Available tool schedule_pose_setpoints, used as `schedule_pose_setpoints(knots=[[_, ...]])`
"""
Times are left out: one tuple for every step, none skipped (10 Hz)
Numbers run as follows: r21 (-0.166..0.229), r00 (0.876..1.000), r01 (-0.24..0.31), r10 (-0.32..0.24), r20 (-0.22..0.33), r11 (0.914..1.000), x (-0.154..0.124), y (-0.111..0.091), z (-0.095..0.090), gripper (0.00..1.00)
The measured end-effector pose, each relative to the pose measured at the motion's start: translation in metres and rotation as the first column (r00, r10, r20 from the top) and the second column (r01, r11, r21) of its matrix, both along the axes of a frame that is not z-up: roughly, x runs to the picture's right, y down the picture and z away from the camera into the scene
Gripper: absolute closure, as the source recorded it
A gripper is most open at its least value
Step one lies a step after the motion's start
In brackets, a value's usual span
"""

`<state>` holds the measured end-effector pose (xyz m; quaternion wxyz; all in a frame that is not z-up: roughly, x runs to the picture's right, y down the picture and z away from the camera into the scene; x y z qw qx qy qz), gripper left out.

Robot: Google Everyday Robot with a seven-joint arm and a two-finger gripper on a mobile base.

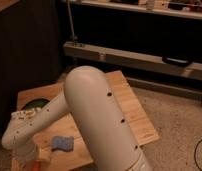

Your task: Place the pepper in the ceramic cup

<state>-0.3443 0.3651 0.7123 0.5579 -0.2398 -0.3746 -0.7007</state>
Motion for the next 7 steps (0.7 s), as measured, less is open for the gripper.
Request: schedule_pose_setpoints(knots=[[0.001, 1.0, -0.001, 0.001, -0.003, 1.0, 0.001, -0.002, -0.001, 0.65], [-0.002, 1.0, -0.003, 0.003, -0.006, 1.0, 0.002, -0.003, -0.002, 0.72], [-0.004, 1.0, -0.003, 0.003, -0.006, 1.0, 0.002, -0.005, -0.003, 0.83], [0.0, 1.0, 0.0, 0.0, -0.003, 1.0, 0.003, -0.007, -0.004, 0.93], [0.002, 1.0, 0.003, -0.003, -0.001, 1.0, 0.002, -0.007, -0.004, 0.98], [0.007, 1.0, 0.004, -0.004, -0.002, 1.0, 0.003, -0.008, -0.004, 1.0], [0.014, 1.0, 0.005, -0.004, -0.013, 0.9999, 0.003, -0.012, -0.008, 1.0]])
